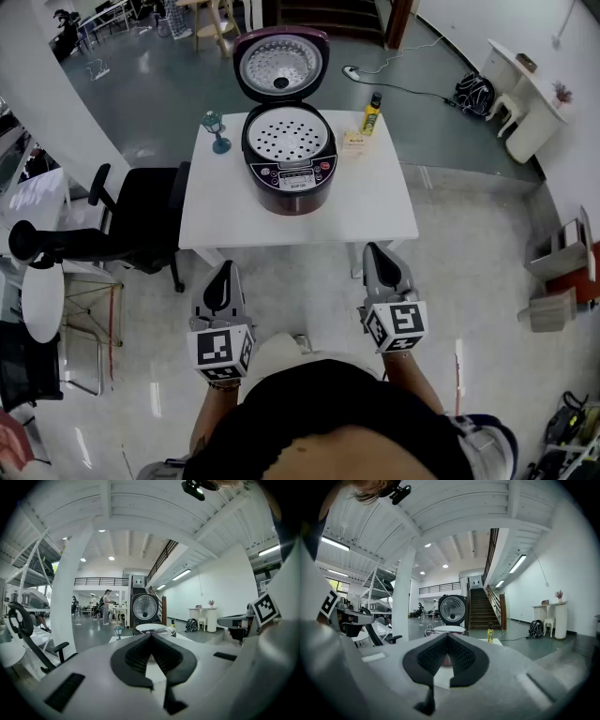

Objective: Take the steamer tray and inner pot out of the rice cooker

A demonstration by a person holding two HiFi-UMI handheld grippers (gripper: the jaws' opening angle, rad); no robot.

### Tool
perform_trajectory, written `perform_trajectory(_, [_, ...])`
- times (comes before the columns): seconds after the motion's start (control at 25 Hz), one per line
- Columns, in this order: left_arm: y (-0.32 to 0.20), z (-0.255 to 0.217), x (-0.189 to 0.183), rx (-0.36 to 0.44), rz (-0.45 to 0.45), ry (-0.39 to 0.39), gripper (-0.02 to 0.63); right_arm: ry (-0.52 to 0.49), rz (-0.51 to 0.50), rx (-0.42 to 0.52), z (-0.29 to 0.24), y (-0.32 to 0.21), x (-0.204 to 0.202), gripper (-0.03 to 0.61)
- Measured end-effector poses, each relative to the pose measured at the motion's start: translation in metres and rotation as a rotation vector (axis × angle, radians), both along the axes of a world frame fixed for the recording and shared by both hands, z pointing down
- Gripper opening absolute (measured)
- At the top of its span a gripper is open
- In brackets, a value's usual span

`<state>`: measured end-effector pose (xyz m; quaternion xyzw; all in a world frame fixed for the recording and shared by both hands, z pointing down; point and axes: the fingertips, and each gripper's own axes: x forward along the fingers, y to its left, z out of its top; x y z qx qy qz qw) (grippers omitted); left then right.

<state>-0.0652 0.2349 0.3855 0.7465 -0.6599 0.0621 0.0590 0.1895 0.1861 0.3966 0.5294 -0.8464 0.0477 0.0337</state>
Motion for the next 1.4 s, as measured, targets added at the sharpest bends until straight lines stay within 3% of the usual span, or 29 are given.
perform_trajectory(0.2, [-0.004, 0.000, -0.001, -0.001, -0.005, 0.031, 0.003, -0.021, 0.009, -0.026, 0.005, -0.002, 0.003, 0.005])
perform_trajectory(0.68, [0.002, 0.006, -0.001, -0.025, 0.003, 0.006, 0.005, -0.061, -0.014, -0.005, -0.001, 0.001, -0.003, 0.006])
perform_trajectory(1.04, [0.002, 0.007, 0.002, -0.024, 0.009, 0.008, 0.010, -0.047, -0.028, -0.029, 0.008, -0.001, -0.003, 0.085])
perform_trajectory(1.08, [0.002, 0.008, 0.003, -0.025, 0.008, 0.009, 0.022, -0.044, -0.034, -0.031, 0.009, 0.000, -0.003, 0.097])
perform_trajectory(1.16, [0.002, 0.009, 0.004, -0.031, 0.005, 0.012, 0.143, -0.040, -0.039, -0.037, 0.010, 0.000, -0.003, 0.117])
perform_trajectory(1.32, [0.001, 0.011, 0.003, -0.041, -0.005, 0.019, 0.192, -0.040, -0.030, -0.052, 0.012, -0.002, -0.001, 0.155])
perform_trajectory(1.4, [0.000, 0.012, 0.000, -0.047, -0.015, 0.017, 0.247, -0.037, -0.023, -0.052, 0.012, -0.004, -0.001, 0.174])
